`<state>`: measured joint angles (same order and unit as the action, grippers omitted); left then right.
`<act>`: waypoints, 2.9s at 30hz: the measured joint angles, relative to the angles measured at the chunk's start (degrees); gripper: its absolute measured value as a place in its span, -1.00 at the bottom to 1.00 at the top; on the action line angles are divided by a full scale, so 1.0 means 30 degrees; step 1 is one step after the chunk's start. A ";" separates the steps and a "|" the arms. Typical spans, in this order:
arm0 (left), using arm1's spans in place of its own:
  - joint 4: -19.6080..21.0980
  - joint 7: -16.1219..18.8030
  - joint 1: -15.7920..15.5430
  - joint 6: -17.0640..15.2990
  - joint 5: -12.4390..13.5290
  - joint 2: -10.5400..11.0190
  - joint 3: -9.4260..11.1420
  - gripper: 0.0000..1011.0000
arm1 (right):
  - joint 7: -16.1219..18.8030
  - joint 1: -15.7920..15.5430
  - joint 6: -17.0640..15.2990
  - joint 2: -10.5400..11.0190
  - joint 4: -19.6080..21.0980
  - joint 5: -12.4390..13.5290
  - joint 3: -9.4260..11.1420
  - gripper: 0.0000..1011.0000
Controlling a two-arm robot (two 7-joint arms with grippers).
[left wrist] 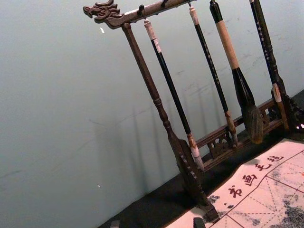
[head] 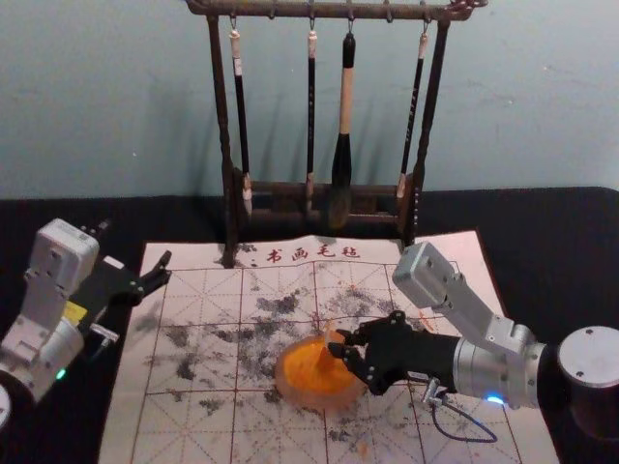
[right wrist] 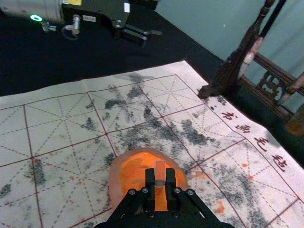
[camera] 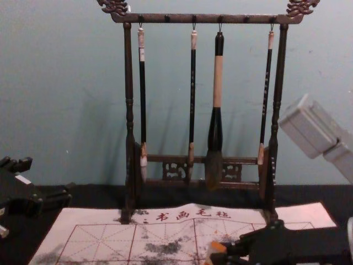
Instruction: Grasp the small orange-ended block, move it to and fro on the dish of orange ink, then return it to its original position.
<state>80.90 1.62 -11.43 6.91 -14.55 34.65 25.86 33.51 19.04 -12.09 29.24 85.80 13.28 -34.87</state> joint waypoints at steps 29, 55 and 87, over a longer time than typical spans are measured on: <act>0.0000 -0.0001 0.0000 0.0000 0.0001 0.0000 0.0000 0.98 | 0.0294 -0.0965 -0.0095 0.0773 0.1021 0.0545 0.0369 -0.81; 0.0001 -0.0001 -0.0001 0.0000 0.0001 -0.0001 0.0000 0.98 | -0.0156 -0.0901 -0.0274 0.1041 0.2003 0.0747 0.0740 -0.81; 0.0000 -0.0001 -0.0001 0.0000 0.0002 0.0000 0.0000 0.98 | -0.2418 -0.5309 -0.0259 0.3877 0.5592 0.2928 0.5150 -0.81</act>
<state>80.90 1.62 -11.43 6.91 -14.55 34.65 25.86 26.25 3.11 -12.86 40.87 102.58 22.06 -19.42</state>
